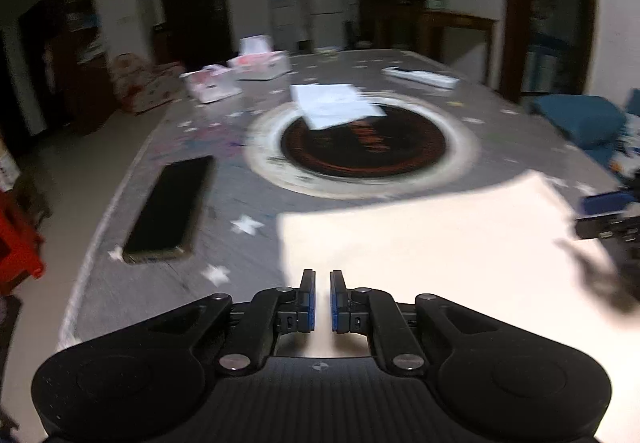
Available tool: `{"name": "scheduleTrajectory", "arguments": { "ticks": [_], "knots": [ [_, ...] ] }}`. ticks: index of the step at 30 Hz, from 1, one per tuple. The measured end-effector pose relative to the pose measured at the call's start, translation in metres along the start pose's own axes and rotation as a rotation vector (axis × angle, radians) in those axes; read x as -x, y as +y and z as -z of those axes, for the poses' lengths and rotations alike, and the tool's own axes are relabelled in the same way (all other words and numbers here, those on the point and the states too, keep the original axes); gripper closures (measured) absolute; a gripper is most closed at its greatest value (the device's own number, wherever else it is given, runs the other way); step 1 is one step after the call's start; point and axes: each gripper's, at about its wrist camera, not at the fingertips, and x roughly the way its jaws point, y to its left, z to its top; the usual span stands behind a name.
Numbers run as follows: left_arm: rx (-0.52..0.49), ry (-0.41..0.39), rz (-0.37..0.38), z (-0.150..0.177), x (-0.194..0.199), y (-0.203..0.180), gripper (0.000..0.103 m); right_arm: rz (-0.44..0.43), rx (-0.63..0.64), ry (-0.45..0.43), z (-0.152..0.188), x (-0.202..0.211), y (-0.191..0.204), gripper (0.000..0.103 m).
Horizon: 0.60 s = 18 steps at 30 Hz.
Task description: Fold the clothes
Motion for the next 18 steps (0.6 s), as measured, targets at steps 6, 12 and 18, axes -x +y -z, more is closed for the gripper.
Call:
{"name": "scheduleTrajectory", "arguments": {
  "ticks": [6,12,18],
  "knots": [
    [-0.058,0.021,0.127,0.052,0.045,-0.041,0.094,-0.168,0.136,-0.027,0.029,0.047,0.059,0.057],
    [-0.070,0.007,0.154,0.090,0.075,-0.061,0.094,-0.251,0.214,-0.027,0.060,0.069,0.104,0.057],
    [-0.121,-0.029,0.135,0.108,0.086,-0.069,0.090,-0.229,0.206,-0.060,0.087,0.090,0.121,0.053]
  ]
}}
